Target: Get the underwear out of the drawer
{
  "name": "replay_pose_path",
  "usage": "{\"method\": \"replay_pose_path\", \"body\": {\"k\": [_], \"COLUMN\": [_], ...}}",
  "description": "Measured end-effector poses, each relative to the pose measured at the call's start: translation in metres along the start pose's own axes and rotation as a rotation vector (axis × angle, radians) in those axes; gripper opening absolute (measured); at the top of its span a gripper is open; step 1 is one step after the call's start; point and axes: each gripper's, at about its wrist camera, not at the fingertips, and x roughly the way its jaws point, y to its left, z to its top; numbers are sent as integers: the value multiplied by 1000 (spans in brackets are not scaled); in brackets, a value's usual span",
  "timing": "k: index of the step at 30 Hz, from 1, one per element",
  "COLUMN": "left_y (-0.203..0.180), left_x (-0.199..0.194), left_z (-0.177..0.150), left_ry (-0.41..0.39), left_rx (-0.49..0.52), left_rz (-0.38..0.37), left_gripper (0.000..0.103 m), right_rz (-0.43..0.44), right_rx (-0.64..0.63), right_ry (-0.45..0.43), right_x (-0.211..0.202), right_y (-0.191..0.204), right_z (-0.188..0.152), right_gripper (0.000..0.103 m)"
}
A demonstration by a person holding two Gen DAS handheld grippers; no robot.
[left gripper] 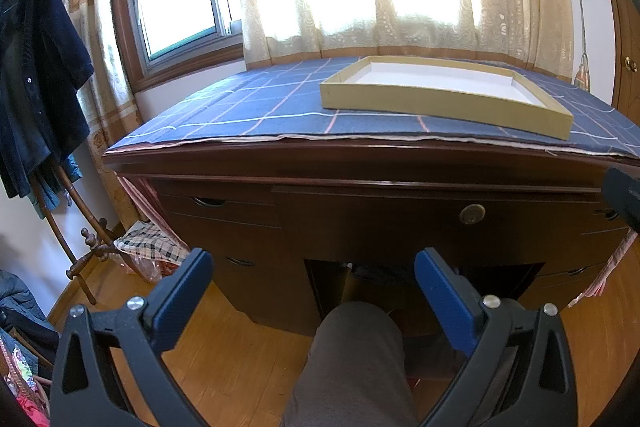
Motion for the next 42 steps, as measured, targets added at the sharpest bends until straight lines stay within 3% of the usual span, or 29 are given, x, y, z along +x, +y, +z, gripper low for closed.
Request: {"method": "replay_pose_path", "body": {"k": [23, 42], "left_y": [3, 5], "left_x": [4, 16], "left_z": [-5, -5], "left_ry": [3, 1], "left_rx": [-8, -14], "left_rz": [21, 37], "left_gripper": [103, 103], "right_rz": [-4, -16], "right_rx": [14, 57], "right_ry": [13, -30], "right_x": [1, 5], "right_y": [-5, -23], "right_z": [-1, 4], "right_gripper": [103, 103]}}
